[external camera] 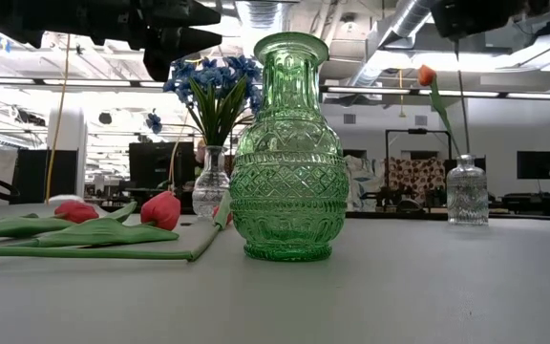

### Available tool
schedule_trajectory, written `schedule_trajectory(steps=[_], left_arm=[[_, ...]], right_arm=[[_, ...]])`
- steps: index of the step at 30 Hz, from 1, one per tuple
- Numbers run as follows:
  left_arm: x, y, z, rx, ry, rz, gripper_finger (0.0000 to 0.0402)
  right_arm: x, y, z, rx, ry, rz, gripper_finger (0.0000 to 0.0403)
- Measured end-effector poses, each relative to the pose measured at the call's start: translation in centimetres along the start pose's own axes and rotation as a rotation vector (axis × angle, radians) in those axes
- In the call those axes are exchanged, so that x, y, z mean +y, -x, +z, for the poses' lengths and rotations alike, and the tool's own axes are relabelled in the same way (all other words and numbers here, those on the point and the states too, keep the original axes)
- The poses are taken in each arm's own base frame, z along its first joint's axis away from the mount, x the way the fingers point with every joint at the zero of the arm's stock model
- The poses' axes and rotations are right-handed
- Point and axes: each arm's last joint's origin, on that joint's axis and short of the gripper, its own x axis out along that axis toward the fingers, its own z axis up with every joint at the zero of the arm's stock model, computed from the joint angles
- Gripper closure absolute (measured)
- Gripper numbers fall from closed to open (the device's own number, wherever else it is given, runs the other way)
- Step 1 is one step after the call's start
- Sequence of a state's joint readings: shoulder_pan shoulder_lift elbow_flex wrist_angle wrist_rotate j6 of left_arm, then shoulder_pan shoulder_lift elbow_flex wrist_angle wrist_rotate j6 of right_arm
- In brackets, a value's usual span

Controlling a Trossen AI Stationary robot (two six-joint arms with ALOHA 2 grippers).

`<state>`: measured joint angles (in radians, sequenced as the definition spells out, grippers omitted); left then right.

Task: Sort flowers into vase by color
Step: Put the right orange tulip into the top right transparent vase

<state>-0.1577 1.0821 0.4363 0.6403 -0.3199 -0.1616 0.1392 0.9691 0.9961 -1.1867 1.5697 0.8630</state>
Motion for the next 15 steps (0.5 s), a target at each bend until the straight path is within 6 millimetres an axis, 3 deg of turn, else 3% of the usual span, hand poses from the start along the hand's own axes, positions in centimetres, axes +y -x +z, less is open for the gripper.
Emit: schedule_trajectory(steps=[15], left_arm=[[0.0,0.0,0.0,0.0,0.0,0.0,0.0242]], right_arm=[[0.14,-0.38,-0.48,0.066,-0.056,0.02,0.0362]])
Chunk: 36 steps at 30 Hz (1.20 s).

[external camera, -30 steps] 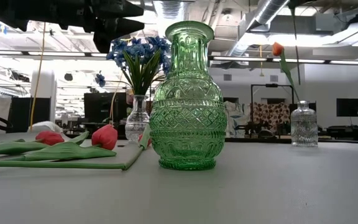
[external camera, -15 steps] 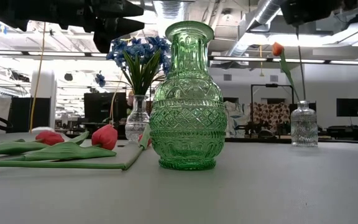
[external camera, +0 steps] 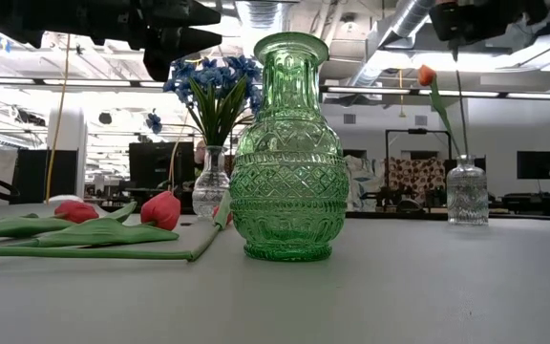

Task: Sort flowers into vase by color
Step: Put the right orange tulip into the top right transparent vase, then put the left pink tulip into the green vase

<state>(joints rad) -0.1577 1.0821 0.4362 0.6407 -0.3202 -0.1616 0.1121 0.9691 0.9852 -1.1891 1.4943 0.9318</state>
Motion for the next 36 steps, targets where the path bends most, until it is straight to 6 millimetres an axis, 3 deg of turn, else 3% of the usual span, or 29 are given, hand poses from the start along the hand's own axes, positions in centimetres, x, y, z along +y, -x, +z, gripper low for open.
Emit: schedule_trajectory(steps=[12,20,31,36], left_arm=[[0.0,0.0,0.0,0.0,0.006,0.0,0.0242],[0.0,0.0,0.0,0.0,0.007,0.0,0.0242],[0.0,0.0,0.0,0.0,0.008,0.0,0.0242],[0.0,0.0,0.0,0.0,0.008,0.0,0.0242]], right_arm=[[-0.2,-1.0,-0.1,0.05,-0.013,-0.042,0.0351],[-0.2,-1.6,-0.4,0.182,-0.024,0.001,0.0328],[-0.3,-2.6,-0.9,0.372,-0.048,0.049,0.0216],[-0.2,-2.5,-0.7,0.506,0.076,0.206,0.018]])
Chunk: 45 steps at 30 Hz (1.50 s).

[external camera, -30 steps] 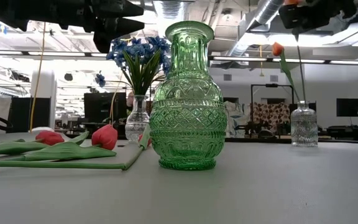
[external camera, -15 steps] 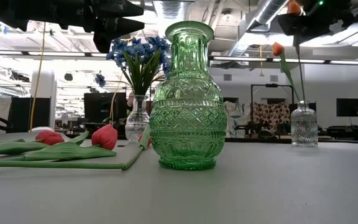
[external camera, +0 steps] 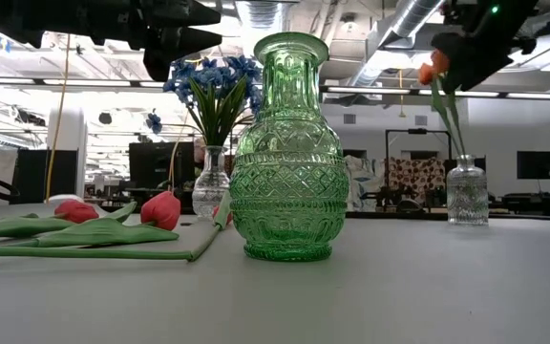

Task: Sort flowers into vase by color
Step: Put the left pink tulip into the green vase

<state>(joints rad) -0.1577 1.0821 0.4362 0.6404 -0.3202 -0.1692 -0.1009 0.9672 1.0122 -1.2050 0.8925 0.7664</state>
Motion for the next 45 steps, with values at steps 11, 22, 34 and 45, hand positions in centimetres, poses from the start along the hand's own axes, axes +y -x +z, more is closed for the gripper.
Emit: schedule_trajectory(steps=[11,22,34,45], left_arm=[[0.0,0.0,0.0,0.0,0.0,0.0,0.0242],[-0.1,0.0,-0.7,0.087,0.039,-0.06,0.0242],[-0.4,1.0,-4.0,0.481,0.116,-0.219,0.0242],[-1.2,2.9,-6.3,0.74,0.235,-0.095,0.0242]], right_arm=[[-1.2,2.8,2.6,0.091,0.042,0.213,0.0174],[-1.0,4.7,3.3,0.266,-0.104,0.489,0.0174],[2.2,6.4,1.9,0.348,-0.033,0.602,0.0174],[8.3,6.3,1.0,0.353,0.048,0.643,0.0175]])
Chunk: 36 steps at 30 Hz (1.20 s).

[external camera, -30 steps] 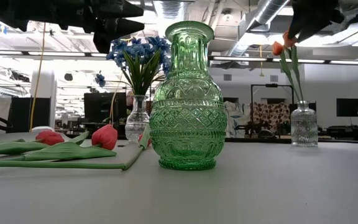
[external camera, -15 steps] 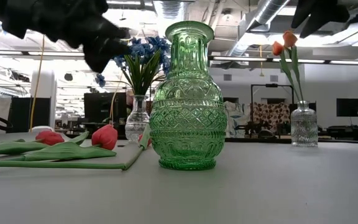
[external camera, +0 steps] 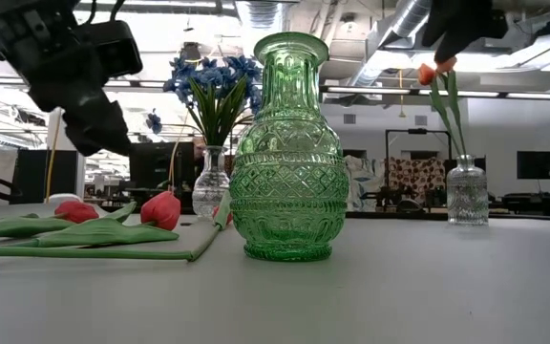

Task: Sort flowers into vase by color
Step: Put the left pink tulip into the green vase

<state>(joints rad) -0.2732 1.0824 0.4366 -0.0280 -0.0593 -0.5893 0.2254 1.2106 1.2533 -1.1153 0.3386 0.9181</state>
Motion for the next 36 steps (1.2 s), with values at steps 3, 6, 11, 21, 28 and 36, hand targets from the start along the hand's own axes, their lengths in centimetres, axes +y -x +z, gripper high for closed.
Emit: schedule_trajectory(steps=[3,6,11,21,28,36], left_arm=[[-0.6,0.1,-0.4,0.004,0.025,-0.012,0.0242],[-1.3,0.1,-0.9,0.015,0.055,-0.029,0.0242],[-2.4,0.3,-1.9,0.071,0.125,-0.073,0.0242],[-1.8,0.8,-4.3,0.403,0.565,0.023,0.0242],[-1.1,0.9,-4.6,0.337,0.717,0.175,0.0242],[-0.9,0.9,-4.5,0.255,0.819,0.228,0.0242]], right_arm=[[1.1,-1.2,0.0,0.01,0.016,-0.007,0.0175],[1.9,-2.4,-0.1,0.023,0.036,-0.02,0.0175],[2.7,-4.2,-0.4,0.058,0.058,-0.065,0.0175],[3.9,-7.4,-1.0,0.122,0.096,-0.15,0.0175],[4.5,-9.0,-1.3,0.143,0.108,-0.178,0.0175],[5.0,-9.3,-1.2,0.119,0.114,-0.14,0.0175]])
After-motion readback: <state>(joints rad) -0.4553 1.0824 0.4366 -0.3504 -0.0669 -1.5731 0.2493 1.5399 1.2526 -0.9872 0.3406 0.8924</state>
